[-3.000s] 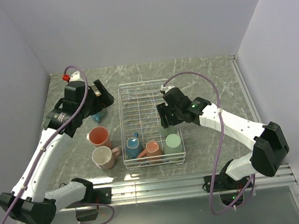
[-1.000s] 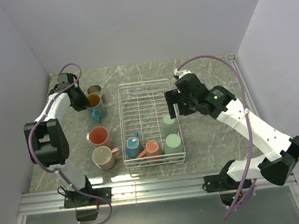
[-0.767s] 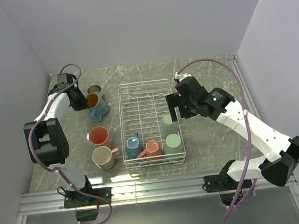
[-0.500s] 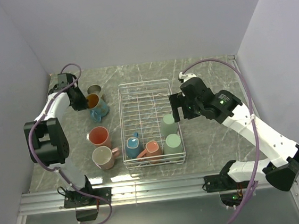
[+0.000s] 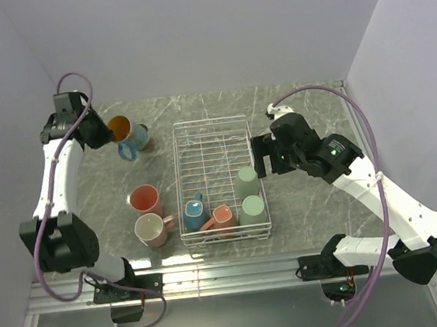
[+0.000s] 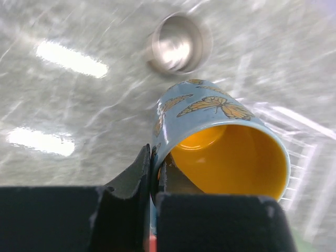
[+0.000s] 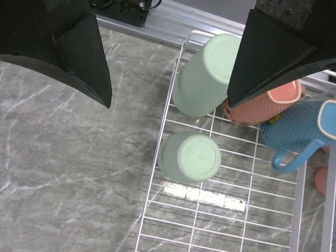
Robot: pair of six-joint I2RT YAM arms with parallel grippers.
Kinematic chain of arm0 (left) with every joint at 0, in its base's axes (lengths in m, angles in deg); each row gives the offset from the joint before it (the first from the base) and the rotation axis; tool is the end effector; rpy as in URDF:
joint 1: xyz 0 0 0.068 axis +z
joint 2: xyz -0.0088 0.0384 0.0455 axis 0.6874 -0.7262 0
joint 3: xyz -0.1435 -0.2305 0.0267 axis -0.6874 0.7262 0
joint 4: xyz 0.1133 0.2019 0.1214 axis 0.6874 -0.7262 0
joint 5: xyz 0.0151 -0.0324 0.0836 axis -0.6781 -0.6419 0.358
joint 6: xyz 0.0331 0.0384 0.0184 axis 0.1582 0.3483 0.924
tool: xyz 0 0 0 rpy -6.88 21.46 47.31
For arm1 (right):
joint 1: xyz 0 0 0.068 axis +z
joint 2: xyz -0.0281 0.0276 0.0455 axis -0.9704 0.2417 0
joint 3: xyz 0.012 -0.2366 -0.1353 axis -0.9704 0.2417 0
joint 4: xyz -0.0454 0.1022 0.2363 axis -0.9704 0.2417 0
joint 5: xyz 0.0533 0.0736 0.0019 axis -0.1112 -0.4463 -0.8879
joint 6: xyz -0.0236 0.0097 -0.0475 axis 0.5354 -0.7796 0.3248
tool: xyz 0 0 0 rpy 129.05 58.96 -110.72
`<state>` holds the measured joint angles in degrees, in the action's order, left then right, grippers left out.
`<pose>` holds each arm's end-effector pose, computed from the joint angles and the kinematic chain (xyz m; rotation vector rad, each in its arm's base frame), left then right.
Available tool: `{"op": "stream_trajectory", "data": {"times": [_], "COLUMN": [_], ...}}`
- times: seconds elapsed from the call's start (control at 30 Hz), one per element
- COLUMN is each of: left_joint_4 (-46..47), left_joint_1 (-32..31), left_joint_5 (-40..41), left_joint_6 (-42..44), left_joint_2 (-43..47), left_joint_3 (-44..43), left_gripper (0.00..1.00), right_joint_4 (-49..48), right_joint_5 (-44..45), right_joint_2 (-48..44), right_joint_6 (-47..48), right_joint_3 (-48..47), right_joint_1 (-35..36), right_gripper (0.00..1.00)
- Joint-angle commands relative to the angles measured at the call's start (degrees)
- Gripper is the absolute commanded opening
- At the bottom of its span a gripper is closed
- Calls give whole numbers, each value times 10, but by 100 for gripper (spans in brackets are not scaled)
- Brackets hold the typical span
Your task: Load the cups into the dish rack
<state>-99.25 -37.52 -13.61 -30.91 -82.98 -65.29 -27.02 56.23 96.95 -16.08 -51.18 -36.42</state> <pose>0.3338 0.0312 0.3447 -0.6496 2.3331 -0.2832 0.1735 0.1345 0.3780 -0.2914 2.3566 0.2817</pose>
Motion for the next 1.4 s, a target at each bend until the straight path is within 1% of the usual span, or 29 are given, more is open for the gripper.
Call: {"op": "stream_trajectory", "data": {"times": [0.0,0.07,0.1,0.13,0.17,0.2,0.23,0.27,0.3,0.33,0.37,0.4,0.43,0.47,0.5,0.57,0.6,0.67,0.7,0.73,0.87,0.97,1.03,1.07,1.17,1.2,1.27,1.3,1.37], "left_joint_4": [78,120,154,170,189,222,241,258,280,345,382,438,536,587,628,709,717,708,704,709,772,742,768,786,834,836,840,846,865], "left_joint_1": [3,4,5,5,5,5,5,4,5,3,3,2,1,-1,-10,-23,-43,-55,-87,-95,-137,-161,-173,-181,-200,-206,-217,-230,-248], "left_joint_5": [-77,-124,-143,-162,-213,-237,-265,-287,-339,-362,-384,-426,-439,-449,-456,-469,-473,-473,-473,-467,-455,-441,-438,-435,-427,-418,-410,-406,-401], "left_joint_6": [-78,-111,-146,-162,-178,-212,-230,-247,-294,-321,-353,-428,-468,-507,-579,-629,-652,-658,-661,-667,-721,-700,-710,-733,-755,-753,-750,-752,-757], "left_joint_2": [95,121,131,143,147,151,150,150,151,153,155,163,167,169,170,165,157,149,142,140,130,131,133,134,136,136,135,128,123], "left_joint_3": [2,23,33,35,35,34,32,31,39,47,74,93,110,141,152,159,154,131,124,121,128,131,146,168,199,204,214,217,224], "left_gripper": [0,0,0,0,0,0,0,0,0,0,0,0,0,0,0,0,0,0,0,0,0,0,0,0,0,0,0,0,0], "right_joint_4": [-17,-26,-35,-54,-63,-73,-94,-105,-121,-161,-182,-203,-238,-249,-259,-289,-316,-351,-388,-405,-462,-519,-545,-550,-561,-571,-589,-600,-611], "right_joint_5": [-11,-29,-46,-85,-110,-139,-202,-230,-259,-294,-345,-372,-393,-416,-427,-462,-474,-502,-524,-533,-557,-563,-563,-564,-567,-567,-567,-565,-564], "right_joint_2": [-12,-9,-8,-8,-3,2,8,18,22,24,29,31,36,46,53,69,77,83,88,92,129,138,142,146,149,149,146,145,144], "right_joint_6": [2,3,7,9,10,10,10,9,3,-2,-8,-22,-28,-33,-41,-49,-62,-77,-97,-109,-155,-197,-221,-229,-244,-247,-261,-266,-279], "right_joint_3": [-40,-61,-66,-72,-83,-90,-96,-108,-112,-113,-114,-115,-117,-127,-134,-148,-151,-153,-152,-152,-160,-155,-154,-153,-142,-140,-126,-121,-114], "right_joint_1": [-3,-3,-4,-4,-6,-7,-8,-9,-9,-10,-11,-14,-17,-18,-22,-36,-47,-58,-63,-72,-80,-80,-80,-80,-80,-80,-80,-80,-80], "right_gripper": [97,97,97,97,97,97,97,97,96,96,97,96,96,96,96,97,96,96,96,96,95,93,90,86,75,65,55,46,35]}}
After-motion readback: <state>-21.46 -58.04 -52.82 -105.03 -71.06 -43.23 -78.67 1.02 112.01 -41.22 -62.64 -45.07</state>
